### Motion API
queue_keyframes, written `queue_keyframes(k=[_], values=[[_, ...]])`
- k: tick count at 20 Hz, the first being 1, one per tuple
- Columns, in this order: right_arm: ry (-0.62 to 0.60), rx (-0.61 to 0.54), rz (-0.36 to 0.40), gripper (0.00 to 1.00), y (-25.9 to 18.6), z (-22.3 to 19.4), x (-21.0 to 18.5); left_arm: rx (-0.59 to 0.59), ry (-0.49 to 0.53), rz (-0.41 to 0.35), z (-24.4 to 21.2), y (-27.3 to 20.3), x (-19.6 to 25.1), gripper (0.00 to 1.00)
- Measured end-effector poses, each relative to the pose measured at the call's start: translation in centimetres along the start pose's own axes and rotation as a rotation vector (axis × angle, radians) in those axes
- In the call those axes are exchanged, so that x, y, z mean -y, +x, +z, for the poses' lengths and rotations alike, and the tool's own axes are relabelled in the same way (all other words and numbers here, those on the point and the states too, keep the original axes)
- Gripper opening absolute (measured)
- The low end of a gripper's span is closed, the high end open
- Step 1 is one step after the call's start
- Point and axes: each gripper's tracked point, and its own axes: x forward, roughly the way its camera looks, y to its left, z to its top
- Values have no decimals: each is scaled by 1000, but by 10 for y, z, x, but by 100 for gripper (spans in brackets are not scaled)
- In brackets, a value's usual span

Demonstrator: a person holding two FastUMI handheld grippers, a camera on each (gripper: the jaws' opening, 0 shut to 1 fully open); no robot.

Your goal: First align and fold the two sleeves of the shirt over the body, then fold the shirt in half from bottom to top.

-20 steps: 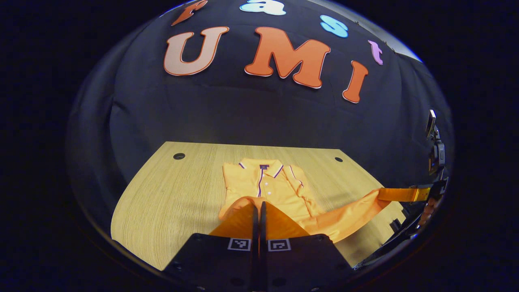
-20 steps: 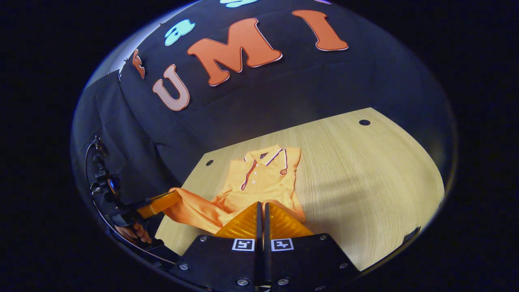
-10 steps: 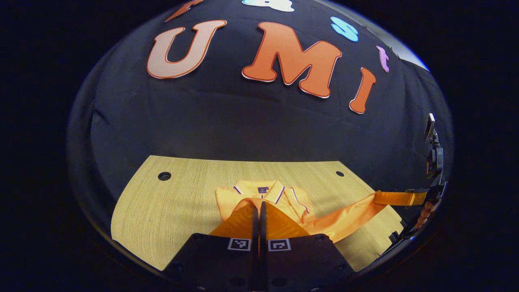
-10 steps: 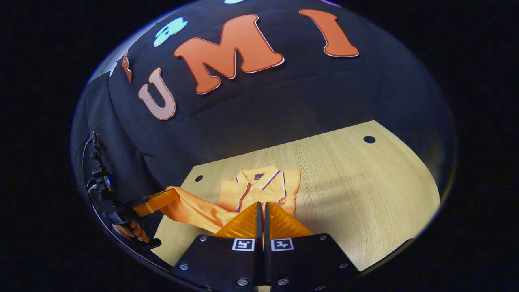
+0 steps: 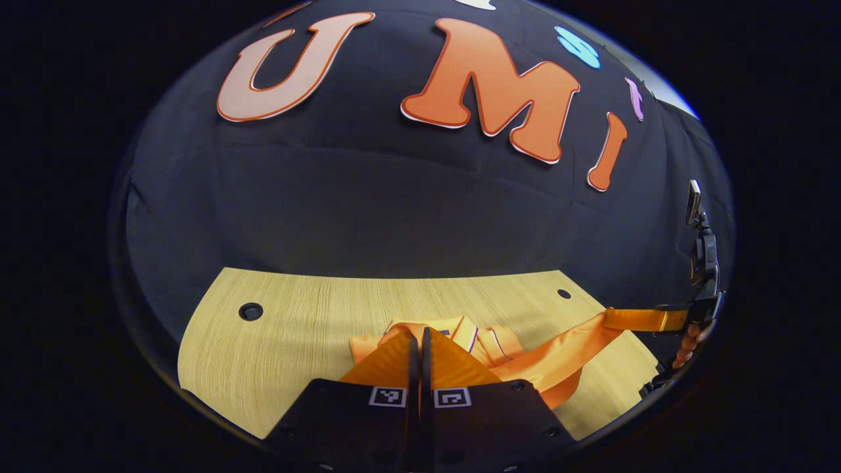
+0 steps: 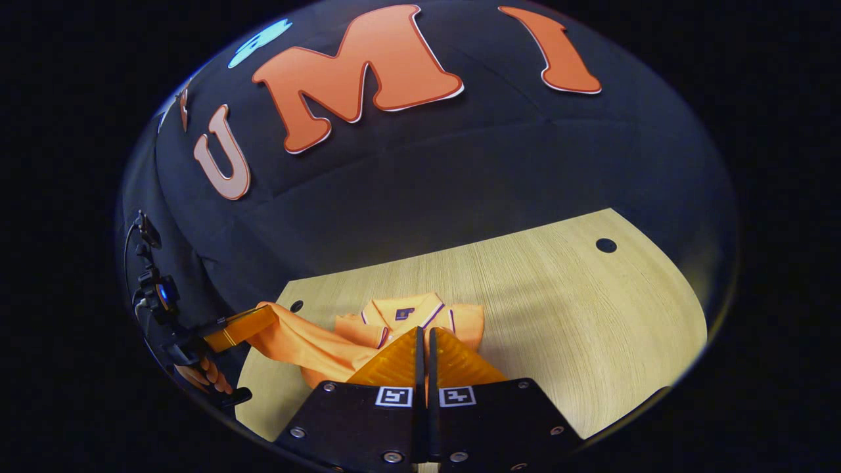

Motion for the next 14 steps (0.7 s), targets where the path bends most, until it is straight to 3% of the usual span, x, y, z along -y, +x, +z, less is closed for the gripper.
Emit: queue_keyframes(k=[10,14], values=[[-10,-88,-75,0,88,-11,14,-102,-32,58,-31,74,-64,1],[28,-121,-128,2,111,-22,25,-165,-12,122,-57,97,-78,1]])
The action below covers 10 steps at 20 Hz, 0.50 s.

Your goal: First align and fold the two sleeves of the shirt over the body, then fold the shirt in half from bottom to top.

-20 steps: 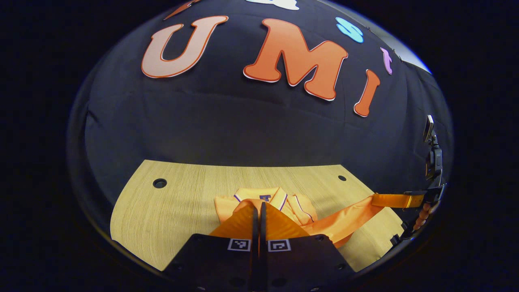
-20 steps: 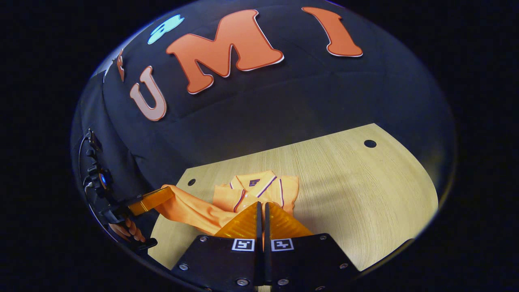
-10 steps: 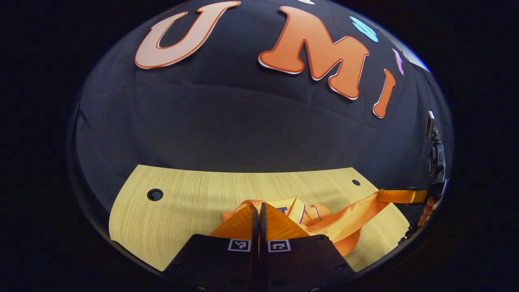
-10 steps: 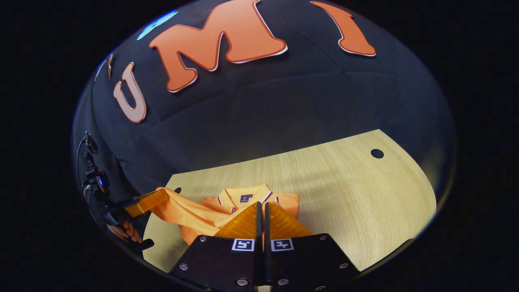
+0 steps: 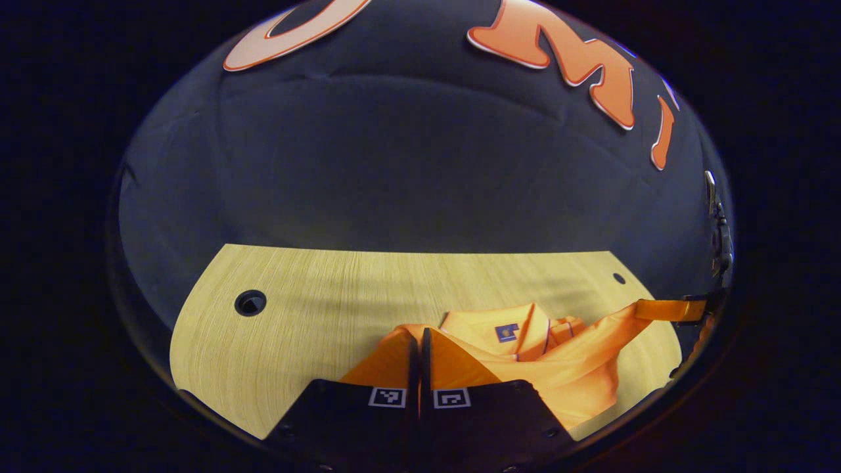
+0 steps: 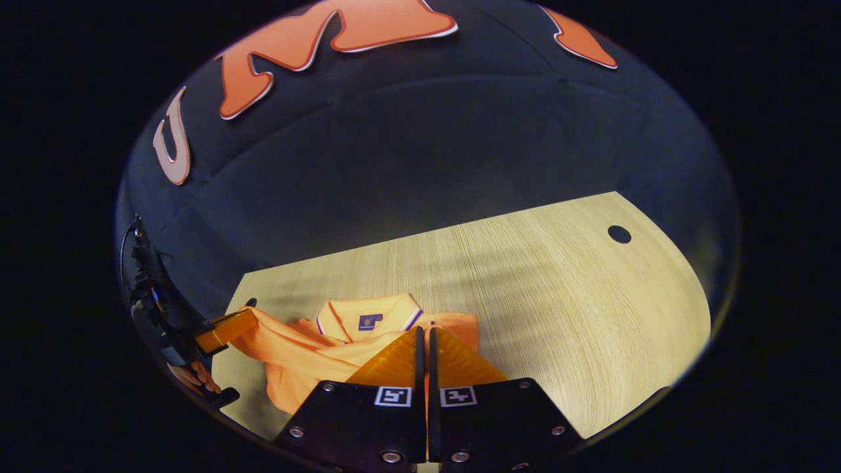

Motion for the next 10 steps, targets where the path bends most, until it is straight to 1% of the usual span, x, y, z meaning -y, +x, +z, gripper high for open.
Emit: queue_keyframes(k=[2,3,6,7,8,9,10], values=[[28,-31,-20,2,13,-6,4,-32,4,14,-9,7,-2,2],[46,-41,-18,2,18,-9,4,-34,6,13,-10,11,-1,3],[79,-60,-3,8,30,-12,0,-45,15,26,-12,15,-5,8],[73,-64,-4,12,32,-14,1,-55,15,22,-14,18,-4,11],[62,-64,-8,22,33,-14,1,-63,17,13,-16,16,-2,22],[52,-64,-13,28,33,-15,2,-63,20,15,-16,16,-2,40],[47,-61,-16,44,34,-15,2,-56,21,17,-13,18,-2,58]])
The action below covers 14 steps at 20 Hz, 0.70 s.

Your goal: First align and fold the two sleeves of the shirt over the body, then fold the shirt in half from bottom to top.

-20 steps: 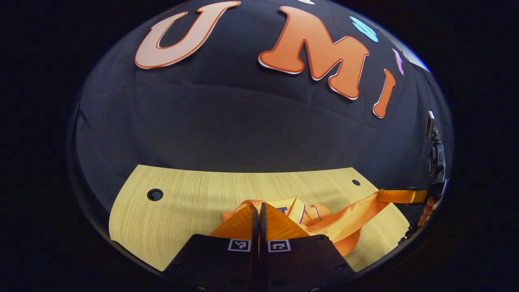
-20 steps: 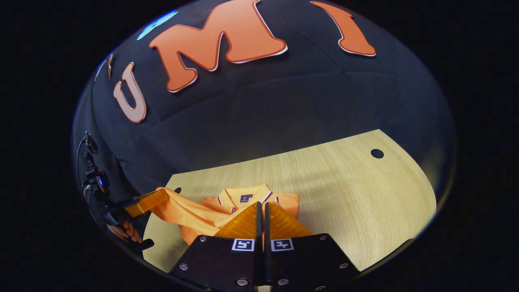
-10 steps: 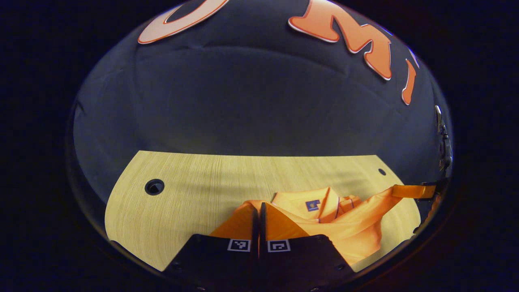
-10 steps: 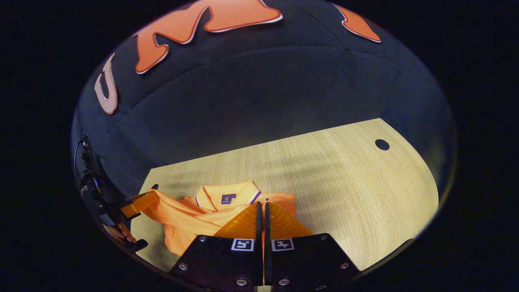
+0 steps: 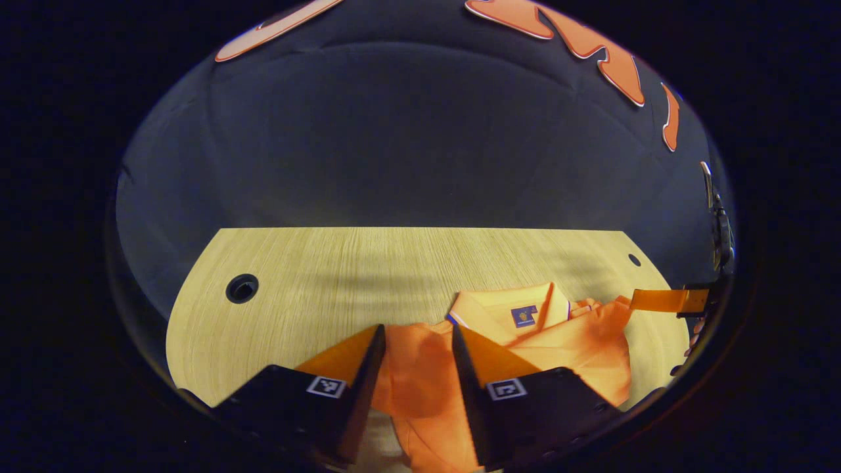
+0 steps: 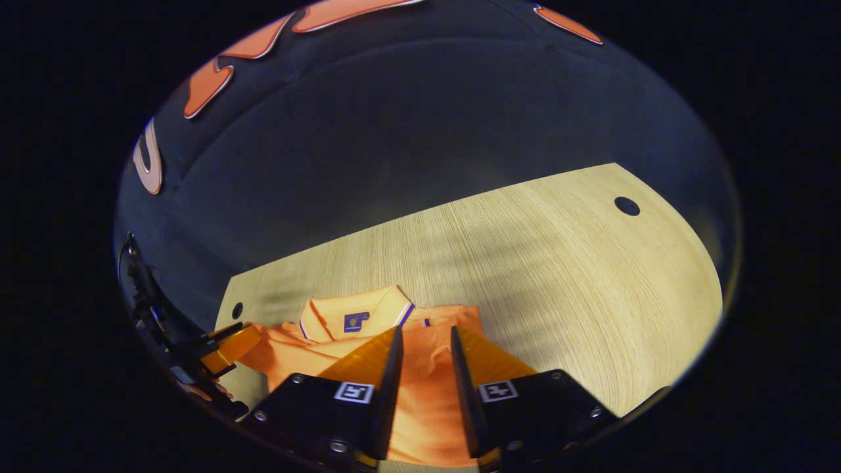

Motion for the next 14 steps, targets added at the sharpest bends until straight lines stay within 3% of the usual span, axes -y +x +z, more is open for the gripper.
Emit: queue_keyframes(k=[1,2,3,5,8,14], values=[[-3,1,-4,48,0,0,1,6,0,4,1,0,-1,69],[-11,4,-9,70,-1,0,0,7,-2,1,0,-3,-1,70],[-21,9,-15,70,-2,0,2,7,-8,-2,0,-6,0,75],[-48,25,-22,90,-9,3,2,15,-21,10,4,-14,-3,100],[-108,68,-29,97,-32,9,0,47,-43,39,11,-35,-9,99],[-226,197,-3,98,-106,16,-14,146,-29,65,18,-111,4,99]])
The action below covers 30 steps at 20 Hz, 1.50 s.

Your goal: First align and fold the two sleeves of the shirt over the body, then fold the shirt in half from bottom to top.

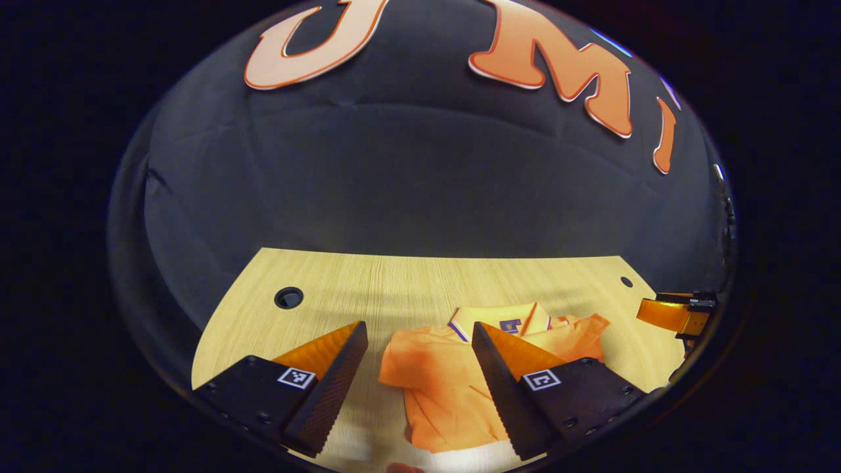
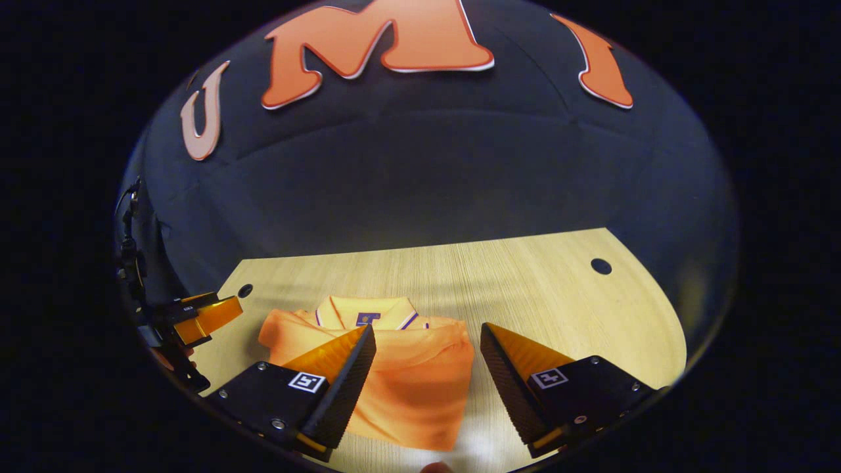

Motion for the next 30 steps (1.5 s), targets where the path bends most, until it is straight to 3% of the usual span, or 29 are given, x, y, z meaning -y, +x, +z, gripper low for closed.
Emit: queue_keyframes(k=[15,30], values=[[-59,239,93,98,-191,-15,-7,321,47,12,7,-236,43,98],[-65,353,187,97,-310,-73,-28,421,40,-23,-72,-392,100,98]])
